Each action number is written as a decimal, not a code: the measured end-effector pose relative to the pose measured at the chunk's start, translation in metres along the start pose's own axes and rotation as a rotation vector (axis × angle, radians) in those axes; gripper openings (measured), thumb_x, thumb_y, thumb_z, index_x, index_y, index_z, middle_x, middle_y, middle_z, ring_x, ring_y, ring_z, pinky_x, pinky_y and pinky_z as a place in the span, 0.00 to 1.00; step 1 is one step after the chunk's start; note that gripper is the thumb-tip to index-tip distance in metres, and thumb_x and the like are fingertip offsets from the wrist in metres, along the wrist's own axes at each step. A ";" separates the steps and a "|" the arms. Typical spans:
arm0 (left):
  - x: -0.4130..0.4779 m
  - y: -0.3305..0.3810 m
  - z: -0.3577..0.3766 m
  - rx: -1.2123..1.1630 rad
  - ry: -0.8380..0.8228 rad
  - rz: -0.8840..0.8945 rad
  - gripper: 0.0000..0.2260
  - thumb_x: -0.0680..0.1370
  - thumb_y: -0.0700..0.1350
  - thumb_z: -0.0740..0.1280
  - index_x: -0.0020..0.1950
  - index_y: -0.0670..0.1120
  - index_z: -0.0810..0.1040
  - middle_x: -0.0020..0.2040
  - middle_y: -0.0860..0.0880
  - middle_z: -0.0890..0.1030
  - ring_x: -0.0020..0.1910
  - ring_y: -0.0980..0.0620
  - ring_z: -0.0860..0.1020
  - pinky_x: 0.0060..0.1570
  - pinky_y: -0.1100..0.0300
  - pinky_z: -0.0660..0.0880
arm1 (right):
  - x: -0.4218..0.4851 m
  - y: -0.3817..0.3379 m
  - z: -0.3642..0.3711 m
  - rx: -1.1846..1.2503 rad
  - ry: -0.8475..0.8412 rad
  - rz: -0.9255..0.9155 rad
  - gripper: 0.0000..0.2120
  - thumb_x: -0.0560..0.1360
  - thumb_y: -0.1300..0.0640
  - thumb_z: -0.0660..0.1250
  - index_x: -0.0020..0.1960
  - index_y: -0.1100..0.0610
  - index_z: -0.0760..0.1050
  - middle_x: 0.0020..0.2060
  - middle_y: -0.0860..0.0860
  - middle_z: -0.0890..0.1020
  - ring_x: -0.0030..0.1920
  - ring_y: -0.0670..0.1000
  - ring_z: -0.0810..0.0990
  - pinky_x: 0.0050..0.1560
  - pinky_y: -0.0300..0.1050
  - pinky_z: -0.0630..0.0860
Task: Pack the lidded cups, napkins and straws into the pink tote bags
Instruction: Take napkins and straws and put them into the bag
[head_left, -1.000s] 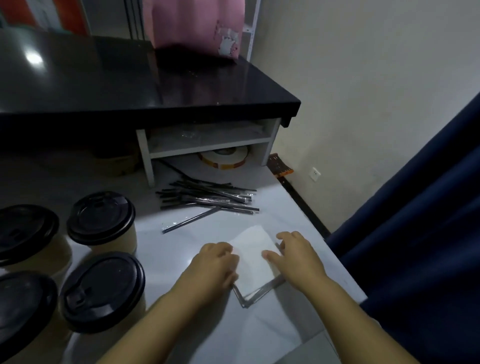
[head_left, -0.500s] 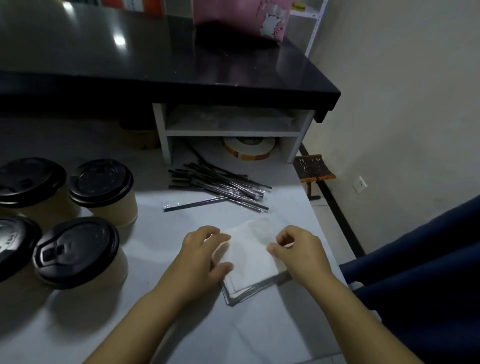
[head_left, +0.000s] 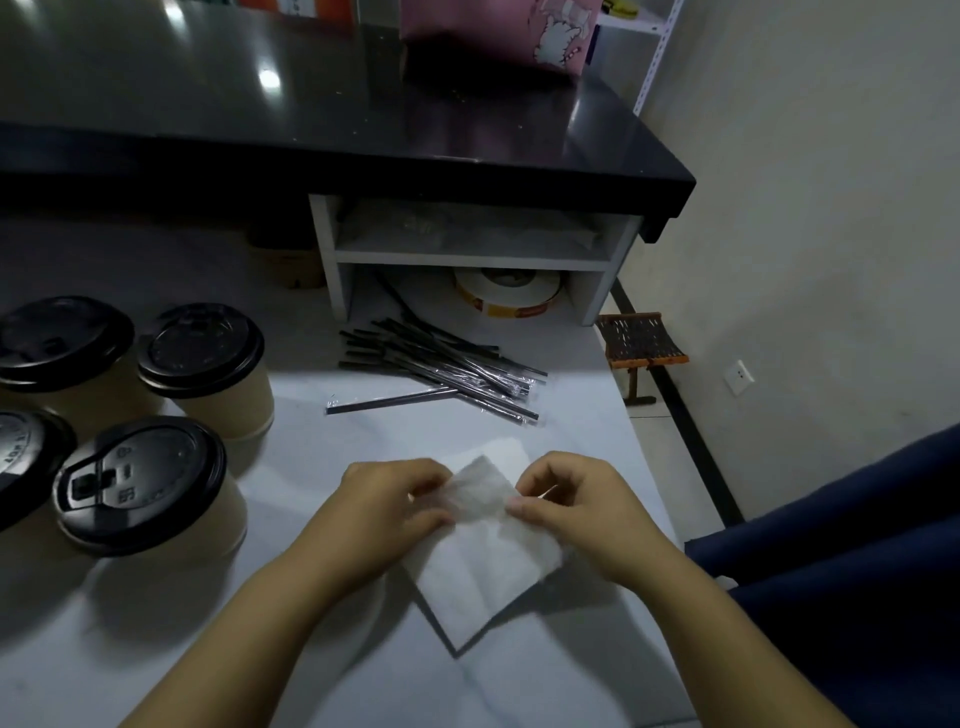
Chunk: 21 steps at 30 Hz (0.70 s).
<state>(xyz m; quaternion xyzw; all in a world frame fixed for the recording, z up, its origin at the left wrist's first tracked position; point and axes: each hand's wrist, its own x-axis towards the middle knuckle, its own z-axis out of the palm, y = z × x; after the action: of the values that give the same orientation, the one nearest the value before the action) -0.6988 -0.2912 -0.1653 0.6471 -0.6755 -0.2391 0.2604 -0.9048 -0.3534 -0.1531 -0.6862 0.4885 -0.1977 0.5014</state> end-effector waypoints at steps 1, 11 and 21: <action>-0.001 -0.001 -0.001 -0.027 0.003 0.011 0.05 0.71 0.44 0.71 0.46 0.51 0.80 0.43 0.57 0.81 0.44 0.58 0.77 0.47 0.63 0.70 | 0.002 0.002 0.000 0.010 0.054 0.029 0.06 0.69 0.54 0.74 0.37 0.54 0.79 0.34 0.49 0.82 0.33 0.46 0.78 0.38 0.45 0.77; -0.005 -0.010 -0.001 -0.145 -0.004 0.016 0.09 0.69 0.34 0.71 0.39 0.49 0.81 0.37 0.59 0.81 0.40 0.59 0.77 0.41 0.69 0.71 | 0.024 0.022 0.004 -0.230 0.162 0.208 0.13 0.66 0.53 0.77 0.43 0.47 0.74 0.36 0.46 0.78 0.39 0.46 0.78 0.45 0.43 0.77; -0.002 -0.007 0.000 -0.088 0.016 0.057 0.05 0.70 0.40 0.72 0.40 0.50 0.80 0.39 0.57 0.79 0.41 0.59 0.74 0.41 0.71 0.67 | 0.017 0.019 -0.003 -0.238 0.282 0.151 0.10 0.68 0.55 0.75 0.35 0.52 0.74 0.32 0.47 0.78 0.33 0.45 0.76 0.34 0.40 0.71</action>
<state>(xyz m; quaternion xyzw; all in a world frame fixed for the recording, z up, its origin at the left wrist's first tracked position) -0.6937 -0.2892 -0.1696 0.6173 -0.6804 -0.2561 0.3006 -0.9086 -0.3705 -0.1725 -0.6677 0.6238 -0.1946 0.3567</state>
